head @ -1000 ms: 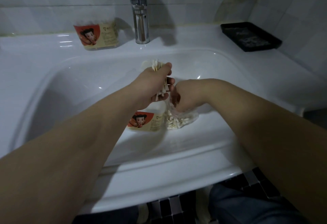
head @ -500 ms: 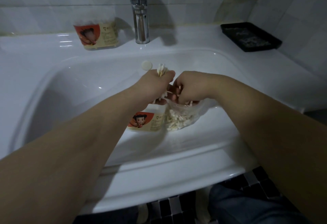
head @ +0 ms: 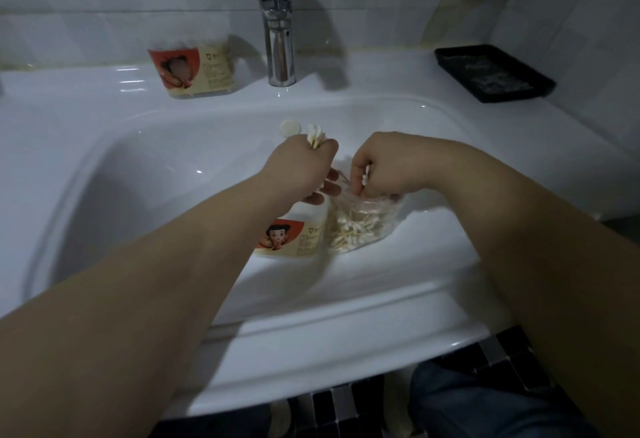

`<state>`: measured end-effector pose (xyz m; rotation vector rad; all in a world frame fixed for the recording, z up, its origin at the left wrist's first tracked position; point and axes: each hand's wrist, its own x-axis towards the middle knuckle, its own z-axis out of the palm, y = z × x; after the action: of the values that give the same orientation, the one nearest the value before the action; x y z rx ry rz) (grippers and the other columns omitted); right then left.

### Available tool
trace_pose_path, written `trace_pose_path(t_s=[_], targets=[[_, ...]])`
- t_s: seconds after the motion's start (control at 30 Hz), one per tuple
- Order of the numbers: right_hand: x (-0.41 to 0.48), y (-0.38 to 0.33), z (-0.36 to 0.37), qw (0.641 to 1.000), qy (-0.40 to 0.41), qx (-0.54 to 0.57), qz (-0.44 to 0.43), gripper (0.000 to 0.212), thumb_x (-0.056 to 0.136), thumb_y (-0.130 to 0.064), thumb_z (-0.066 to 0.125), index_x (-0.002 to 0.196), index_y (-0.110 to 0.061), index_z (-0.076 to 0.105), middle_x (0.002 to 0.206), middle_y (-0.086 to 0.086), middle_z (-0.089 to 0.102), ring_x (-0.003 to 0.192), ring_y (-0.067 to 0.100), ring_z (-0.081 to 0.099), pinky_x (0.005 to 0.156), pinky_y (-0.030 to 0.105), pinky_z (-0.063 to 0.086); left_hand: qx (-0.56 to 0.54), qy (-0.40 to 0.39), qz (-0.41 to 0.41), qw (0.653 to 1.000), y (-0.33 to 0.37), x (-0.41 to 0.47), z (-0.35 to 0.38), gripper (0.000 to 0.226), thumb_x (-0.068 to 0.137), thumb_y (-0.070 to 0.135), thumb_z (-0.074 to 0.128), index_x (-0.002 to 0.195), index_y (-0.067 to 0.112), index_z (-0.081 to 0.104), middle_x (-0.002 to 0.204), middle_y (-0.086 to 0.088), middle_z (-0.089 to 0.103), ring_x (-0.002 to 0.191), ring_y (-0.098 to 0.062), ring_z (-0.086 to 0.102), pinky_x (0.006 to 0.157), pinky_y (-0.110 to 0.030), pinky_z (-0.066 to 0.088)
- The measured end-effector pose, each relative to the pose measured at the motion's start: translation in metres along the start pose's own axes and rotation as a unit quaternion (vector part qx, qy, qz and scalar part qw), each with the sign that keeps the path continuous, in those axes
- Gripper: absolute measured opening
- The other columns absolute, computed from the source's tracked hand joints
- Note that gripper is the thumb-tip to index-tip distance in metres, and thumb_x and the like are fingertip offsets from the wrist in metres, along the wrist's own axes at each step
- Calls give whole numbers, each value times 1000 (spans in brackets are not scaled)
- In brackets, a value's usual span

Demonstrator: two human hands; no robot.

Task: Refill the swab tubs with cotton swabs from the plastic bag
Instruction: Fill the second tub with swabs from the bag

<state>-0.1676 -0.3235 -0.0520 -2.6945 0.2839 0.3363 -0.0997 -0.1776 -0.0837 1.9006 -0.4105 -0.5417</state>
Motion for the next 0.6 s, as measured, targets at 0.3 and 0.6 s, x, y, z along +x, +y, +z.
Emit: trace_pose_path(t_s=[0.3,0.6], targets=[[-1,3,-8,995,82,59,0,19,81,-8,77,77,-27,75,69,-5,71,57,10,69,54,22,52,25,-28,-28,999,-4,2,1,25,104,34,48,115,14,58,107,-10,71,66,-16,74,53,-25,51],[5,7,-10,961,163,222,1,12,85,1,75,85,-11,72,68,12,75,60,21,72,68,35,64,40,-43,-1,998,-1,1,1,24,104,37,48,113,19,61,100,1,74,64,-9,67,52,-24,47]])
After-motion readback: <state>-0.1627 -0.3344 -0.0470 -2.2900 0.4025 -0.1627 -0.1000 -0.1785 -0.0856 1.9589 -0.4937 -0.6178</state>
